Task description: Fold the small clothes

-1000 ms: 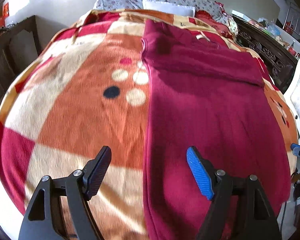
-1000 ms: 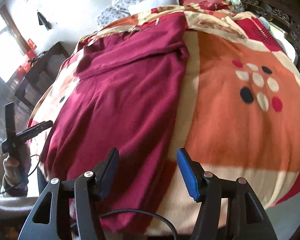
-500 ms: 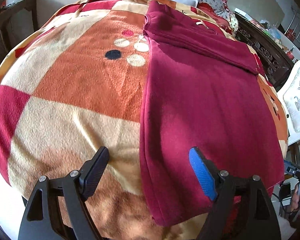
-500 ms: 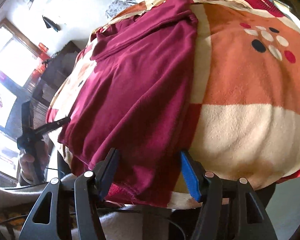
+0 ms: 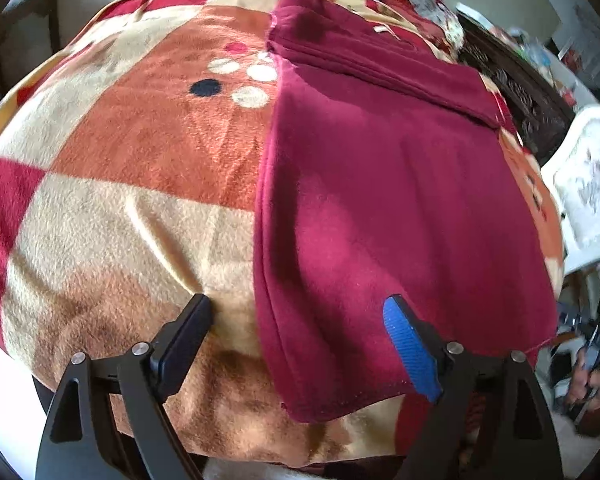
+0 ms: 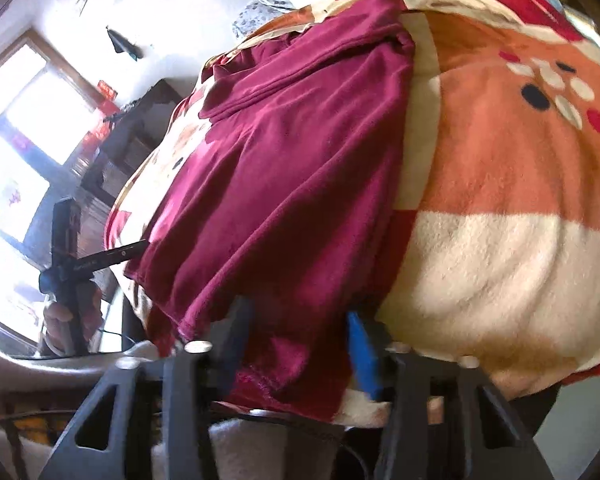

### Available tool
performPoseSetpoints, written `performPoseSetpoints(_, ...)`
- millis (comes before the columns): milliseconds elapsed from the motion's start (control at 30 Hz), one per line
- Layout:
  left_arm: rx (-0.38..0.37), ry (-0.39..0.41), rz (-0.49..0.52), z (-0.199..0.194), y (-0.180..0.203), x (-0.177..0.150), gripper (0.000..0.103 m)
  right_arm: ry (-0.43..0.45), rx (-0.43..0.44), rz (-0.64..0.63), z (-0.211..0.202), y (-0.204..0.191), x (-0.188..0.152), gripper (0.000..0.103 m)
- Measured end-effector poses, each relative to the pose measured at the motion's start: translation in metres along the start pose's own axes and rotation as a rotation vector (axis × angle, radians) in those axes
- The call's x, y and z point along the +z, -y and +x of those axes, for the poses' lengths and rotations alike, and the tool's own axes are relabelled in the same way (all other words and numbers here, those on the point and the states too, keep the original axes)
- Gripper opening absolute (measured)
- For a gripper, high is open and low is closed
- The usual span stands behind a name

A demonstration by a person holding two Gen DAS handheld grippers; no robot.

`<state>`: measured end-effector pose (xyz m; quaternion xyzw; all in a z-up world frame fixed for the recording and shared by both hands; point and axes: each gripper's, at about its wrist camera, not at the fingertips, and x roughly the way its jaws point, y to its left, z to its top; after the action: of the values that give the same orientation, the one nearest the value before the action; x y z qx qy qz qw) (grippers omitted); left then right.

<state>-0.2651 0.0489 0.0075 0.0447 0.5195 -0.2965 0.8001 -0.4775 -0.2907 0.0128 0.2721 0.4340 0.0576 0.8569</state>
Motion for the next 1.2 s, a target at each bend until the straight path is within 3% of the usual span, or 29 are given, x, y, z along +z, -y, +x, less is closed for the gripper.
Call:
performPoseSetpoints(67, 0.026, 0.007, 0.047, 0.000, 0.006, -0.001, 0.058, 0.023, 0.039, 0.035, -0.005, 0.006, 0.003, 0.014)
performPoseSetpoints(100, 0.040, 0.011, 0.073, -0.001, 0.008, 0.000, 0.033, 0.033, 0.055, 0.036, -0.007, 0.007, 0.005, 0.013)
performPoseSetpoints(133, 0.028, 0.005, 0.083, -0.002, 0.009, 0.001, 0.016, 0.041, 0.062, 0.026, -0.009, 0.005, 0.007, 0.012)
performPoseSetpoints(200, -0.033, -0.017, 0.063, -0.005, 0.006, 0.005, 0.009, 0.061, 0.088, 0.008, -0.013, 0.000, 0.011, 0.012)
performPoseSetpoints(467, -0.146, 0.071, 0.052, -0.047, 0.001, 0.042, 0.008, 0.199, 0.215, 0.002, -0.044, -0.004, 0.049, 0.012)
performPoseSetpoints(700, -0.160, 0.183, 0.033, -0.058, 0.002, 0.113, 0.008, 0.308, 0.209, -0.002, -0.040, 0.004, 0.125, 0.011)
performPoseSetpoints(1067, -0.098, 0.295, -0.022, -0.016, 0.006, 0.267, 0.008, 0.375, 0.152, 0.023, -0.006, 0.035, 0.266, 0.010)
performPoseSetpoints(1200, -0.063, 0.276, -0.038, 0.022, 0.009, 0.313, 0.008, 0.395, 0.085, 0.111, 0.021, 0.064, 0.309, 0.010)
